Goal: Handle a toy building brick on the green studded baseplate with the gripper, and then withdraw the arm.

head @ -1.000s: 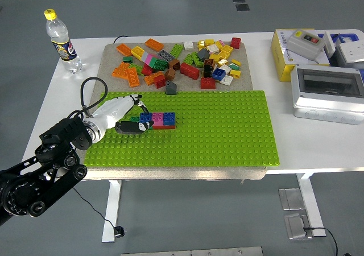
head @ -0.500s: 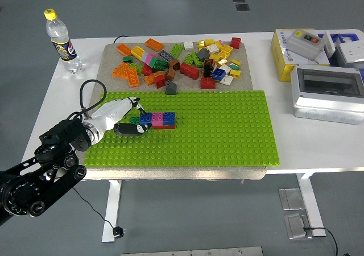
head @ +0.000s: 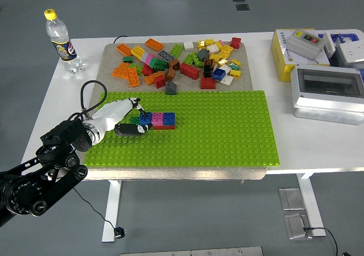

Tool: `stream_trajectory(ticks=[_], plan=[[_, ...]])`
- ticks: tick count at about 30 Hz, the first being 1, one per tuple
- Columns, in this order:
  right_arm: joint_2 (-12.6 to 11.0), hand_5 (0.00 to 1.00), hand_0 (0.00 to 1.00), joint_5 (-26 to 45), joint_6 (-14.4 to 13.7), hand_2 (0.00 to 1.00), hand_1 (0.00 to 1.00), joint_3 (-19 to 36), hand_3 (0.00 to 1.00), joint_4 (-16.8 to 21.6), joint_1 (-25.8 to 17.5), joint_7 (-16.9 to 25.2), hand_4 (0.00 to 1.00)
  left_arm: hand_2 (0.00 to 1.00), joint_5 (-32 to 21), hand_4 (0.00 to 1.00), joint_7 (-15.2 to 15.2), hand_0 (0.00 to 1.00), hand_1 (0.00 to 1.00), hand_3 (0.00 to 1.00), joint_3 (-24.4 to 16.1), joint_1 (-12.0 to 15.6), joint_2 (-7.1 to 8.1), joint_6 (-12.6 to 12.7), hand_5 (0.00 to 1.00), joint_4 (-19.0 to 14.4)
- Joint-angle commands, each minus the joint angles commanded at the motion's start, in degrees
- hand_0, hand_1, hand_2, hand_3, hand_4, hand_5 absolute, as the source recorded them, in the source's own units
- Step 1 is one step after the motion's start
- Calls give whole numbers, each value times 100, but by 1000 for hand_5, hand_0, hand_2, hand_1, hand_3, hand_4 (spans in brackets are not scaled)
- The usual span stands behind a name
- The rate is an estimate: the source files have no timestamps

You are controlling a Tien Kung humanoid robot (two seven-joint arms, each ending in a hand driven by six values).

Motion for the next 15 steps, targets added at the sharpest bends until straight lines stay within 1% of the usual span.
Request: stream_trajectory(ticks=[15], plan=[[-8,728,714,7,7,748,694,-3,722,2,8,6,539,980,-45,728,-13,998,970,646,45,5,-16,14,583,-47]])
